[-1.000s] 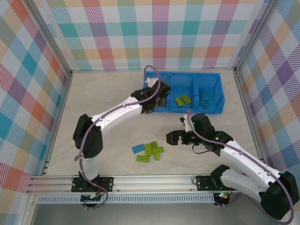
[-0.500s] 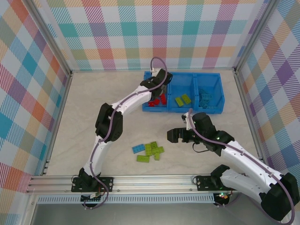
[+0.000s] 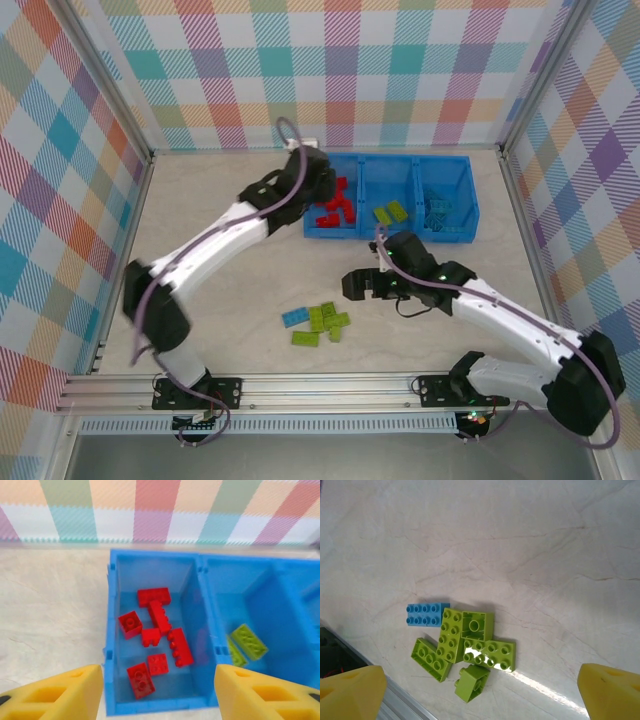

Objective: Sort the legos into containers by color

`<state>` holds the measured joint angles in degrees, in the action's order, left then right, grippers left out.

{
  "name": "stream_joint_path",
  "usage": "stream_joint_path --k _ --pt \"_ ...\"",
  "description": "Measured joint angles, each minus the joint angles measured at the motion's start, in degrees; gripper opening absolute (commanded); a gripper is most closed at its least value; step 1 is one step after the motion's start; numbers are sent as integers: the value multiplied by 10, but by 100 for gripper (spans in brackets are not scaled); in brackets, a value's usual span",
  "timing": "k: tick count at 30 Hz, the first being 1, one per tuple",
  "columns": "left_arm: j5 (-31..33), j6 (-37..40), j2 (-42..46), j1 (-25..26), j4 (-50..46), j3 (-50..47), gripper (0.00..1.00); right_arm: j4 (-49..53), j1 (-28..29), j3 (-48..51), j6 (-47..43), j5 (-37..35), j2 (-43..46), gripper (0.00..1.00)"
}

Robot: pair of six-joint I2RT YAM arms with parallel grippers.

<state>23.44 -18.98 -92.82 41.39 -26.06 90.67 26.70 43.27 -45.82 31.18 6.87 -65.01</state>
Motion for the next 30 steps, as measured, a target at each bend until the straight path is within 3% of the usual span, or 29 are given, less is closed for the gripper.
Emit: stream_joint_path --k 8,15,22,26,30 --pt "-13 104 323 6 -34 -211 63 22 108 -81 -9 -47 -162 82" --pt "-141 260 512 7 -122 -342 87 19 123 -106 -31 -72 -262 67" --pt "-238 356 628 8 -114 -472 96 4 123 -107 -36 -79 -295 62" --pt "-296 396 634 8 -113 -504 96 -10 123 -107 -35 -75 -309 61" --pt "-332 418 615 8 -113 -509 96 -20 123 -108 -35 -73 -317 53"
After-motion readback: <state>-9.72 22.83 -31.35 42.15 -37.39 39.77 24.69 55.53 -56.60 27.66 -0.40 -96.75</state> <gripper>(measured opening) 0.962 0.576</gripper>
